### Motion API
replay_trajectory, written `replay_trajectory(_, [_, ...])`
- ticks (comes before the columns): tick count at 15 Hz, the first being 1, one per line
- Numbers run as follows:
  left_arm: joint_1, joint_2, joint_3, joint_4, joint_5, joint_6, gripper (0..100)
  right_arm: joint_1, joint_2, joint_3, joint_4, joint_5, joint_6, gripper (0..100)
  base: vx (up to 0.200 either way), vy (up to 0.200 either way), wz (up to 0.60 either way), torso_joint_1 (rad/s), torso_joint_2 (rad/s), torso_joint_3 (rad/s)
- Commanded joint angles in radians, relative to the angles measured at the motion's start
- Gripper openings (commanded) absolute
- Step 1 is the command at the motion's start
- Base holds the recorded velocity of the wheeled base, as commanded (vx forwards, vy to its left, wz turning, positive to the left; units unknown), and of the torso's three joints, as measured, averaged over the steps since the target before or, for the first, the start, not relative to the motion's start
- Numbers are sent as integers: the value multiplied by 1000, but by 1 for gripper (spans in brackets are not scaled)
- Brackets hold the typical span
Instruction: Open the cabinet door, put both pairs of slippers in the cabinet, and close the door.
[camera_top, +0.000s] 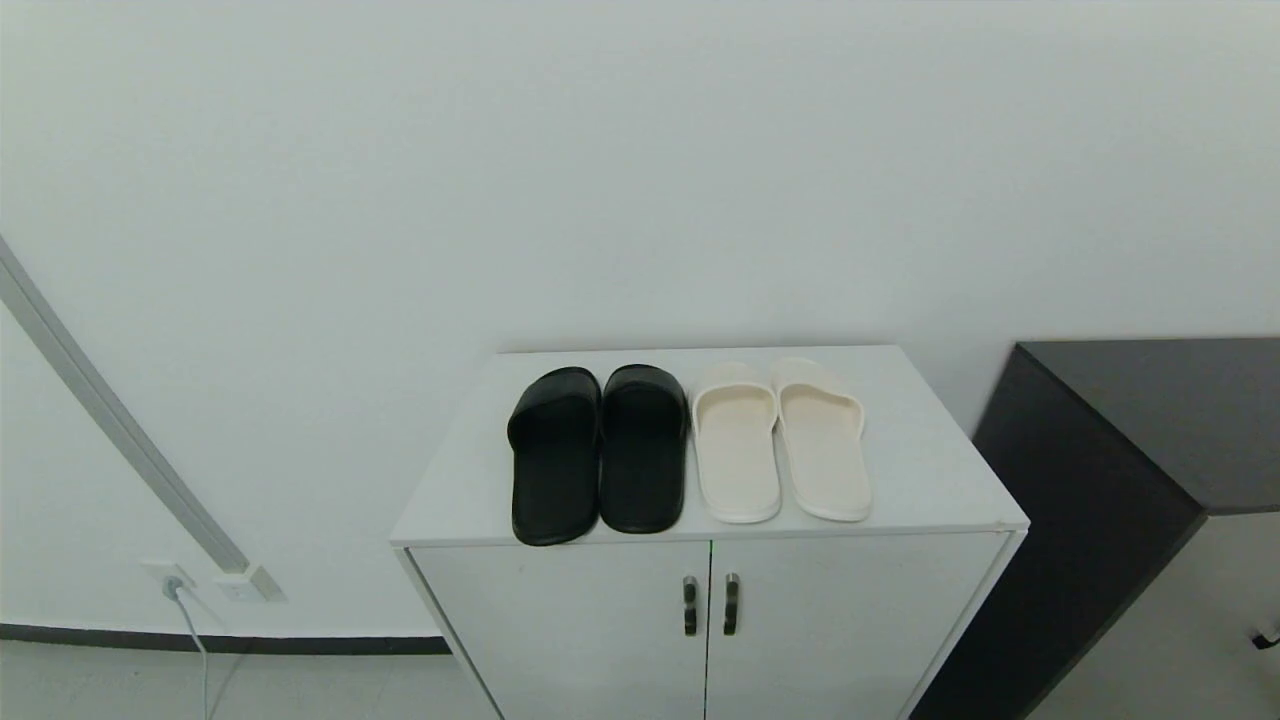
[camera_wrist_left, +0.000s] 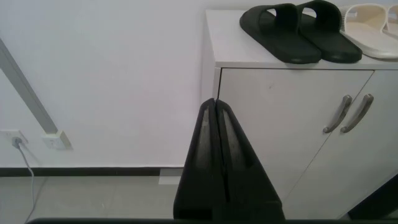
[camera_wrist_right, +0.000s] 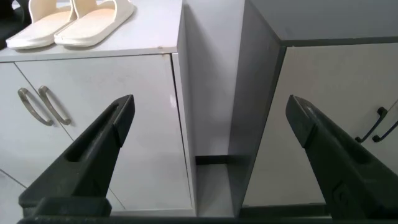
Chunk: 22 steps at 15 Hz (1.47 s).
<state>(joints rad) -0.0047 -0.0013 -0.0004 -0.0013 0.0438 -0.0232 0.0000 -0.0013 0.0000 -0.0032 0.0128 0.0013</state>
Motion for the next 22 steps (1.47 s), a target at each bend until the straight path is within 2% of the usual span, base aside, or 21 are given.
replay_trajectory(1, [0, 1, 0, 0, -1, 0, 0, 0, 1, 0, 0, 1, -1, 100, 0, 0, 0, 0, 0, 0])
replay_trajectory(14, [0, 1, 0, 0, -2, 0, 0, 0, 4, -21, -17, 4, -27, 100, 0, 0, 0, 0, 0, 0])
replay_trajectory(15, [0, 1, -1, 0, -2, 0, 0, 6, 55, -204, -17, 3, 39, 100, 0, 0, 0, 0, 0, 0])
replay_trajectory(16, [0, 1, 0, 0, -2, 2, 0, 9, 116, -298, 38, 10, 62, 100, 0, 0, 0, 0, 0, 0])
replay_trajectory(17, [0, 1, -1, 0, -2, 5, 0, 9, 198, -342, 89, 49, 22, 100, 0, 0, 0, 0, 0, 0])
replay_trajectory(19, [2, 1, 0, 0, -2, 3, 0, 11, 389, -324, 72, 176, 14, 100, 0, 0, 0, 0, 0, 0])
replay_trajectory(22, [0, 1, 0, 0, -2, 16, 0, 57, 679, -345, -121, 227, 5, 100, 0, 0, 0, 0, 0, 0])
